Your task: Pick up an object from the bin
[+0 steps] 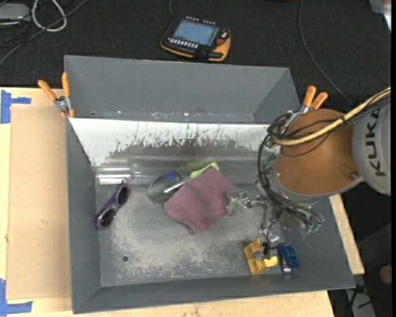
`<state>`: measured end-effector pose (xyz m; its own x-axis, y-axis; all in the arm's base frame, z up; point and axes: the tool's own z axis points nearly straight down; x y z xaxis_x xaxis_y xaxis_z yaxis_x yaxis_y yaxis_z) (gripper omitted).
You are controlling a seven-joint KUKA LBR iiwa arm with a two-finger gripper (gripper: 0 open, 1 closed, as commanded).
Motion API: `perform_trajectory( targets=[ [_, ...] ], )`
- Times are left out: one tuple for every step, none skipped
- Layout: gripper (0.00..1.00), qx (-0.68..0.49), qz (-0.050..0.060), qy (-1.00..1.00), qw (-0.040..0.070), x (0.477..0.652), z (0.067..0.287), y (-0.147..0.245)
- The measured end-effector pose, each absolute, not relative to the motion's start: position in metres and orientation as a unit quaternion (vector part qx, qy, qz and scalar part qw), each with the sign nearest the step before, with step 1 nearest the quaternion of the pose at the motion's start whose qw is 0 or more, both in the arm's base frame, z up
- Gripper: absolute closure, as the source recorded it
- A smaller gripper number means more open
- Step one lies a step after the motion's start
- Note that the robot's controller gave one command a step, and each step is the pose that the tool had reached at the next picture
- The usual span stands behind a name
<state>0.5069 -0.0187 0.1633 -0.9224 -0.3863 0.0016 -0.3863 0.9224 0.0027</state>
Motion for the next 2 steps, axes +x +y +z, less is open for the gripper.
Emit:
perform_trajectory(
  targets=[
    [0.00,0.196,-0.001,-0.981,0.001,0.507,0.163,-0.019],
    [0.00,0.269,-0.002,-0.963,0.001,0.521,0.220,-0.104]
  ],
)
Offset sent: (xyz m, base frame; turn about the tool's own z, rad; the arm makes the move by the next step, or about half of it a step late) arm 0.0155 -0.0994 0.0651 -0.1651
